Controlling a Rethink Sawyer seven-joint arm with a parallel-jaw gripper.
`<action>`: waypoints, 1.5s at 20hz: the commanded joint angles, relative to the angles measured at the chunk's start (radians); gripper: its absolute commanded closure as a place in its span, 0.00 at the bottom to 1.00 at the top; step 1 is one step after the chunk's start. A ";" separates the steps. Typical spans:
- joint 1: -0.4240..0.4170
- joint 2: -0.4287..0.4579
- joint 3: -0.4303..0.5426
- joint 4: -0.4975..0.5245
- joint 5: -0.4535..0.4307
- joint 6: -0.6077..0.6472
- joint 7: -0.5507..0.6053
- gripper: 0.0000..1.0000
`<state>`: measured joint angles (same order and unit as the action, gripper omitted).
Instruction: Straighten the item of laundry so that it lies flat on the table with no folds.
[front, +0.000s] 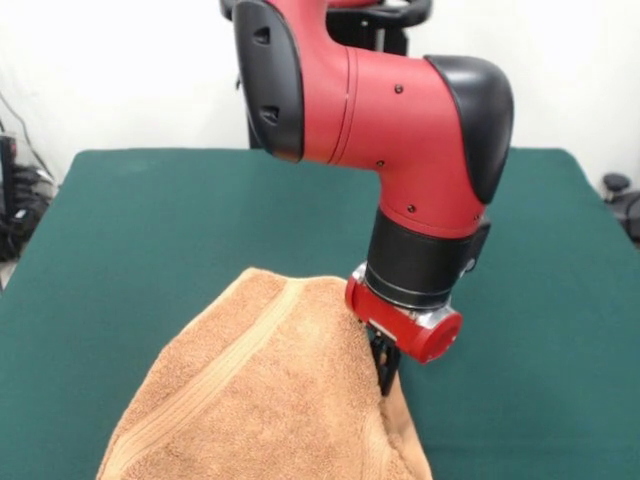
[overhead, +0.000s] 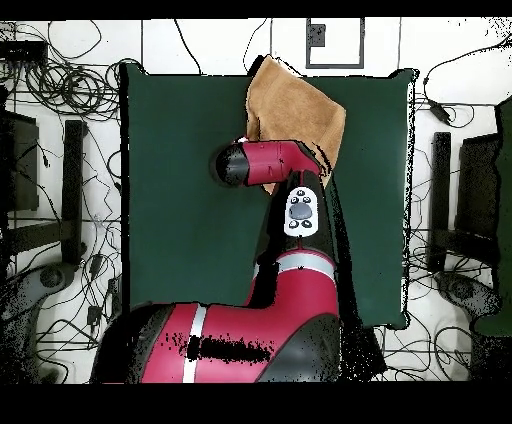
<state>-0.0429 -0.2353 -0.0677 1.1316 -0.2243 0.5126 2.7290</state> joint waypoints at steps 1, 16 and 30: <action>0.005 0.100 0.069 -0.003 -0.029 0.062 -0.078 1.00; 0.074 -0.001 0.062 0.272 0.067 -0.084 0.161 1.00; 0.093 -0.044 0.062 0.399 0.147 -0.130 0.162 1.00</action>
<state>0.0017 -0.3105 -0.0677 1.3651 -0.1342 0.4101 2.7290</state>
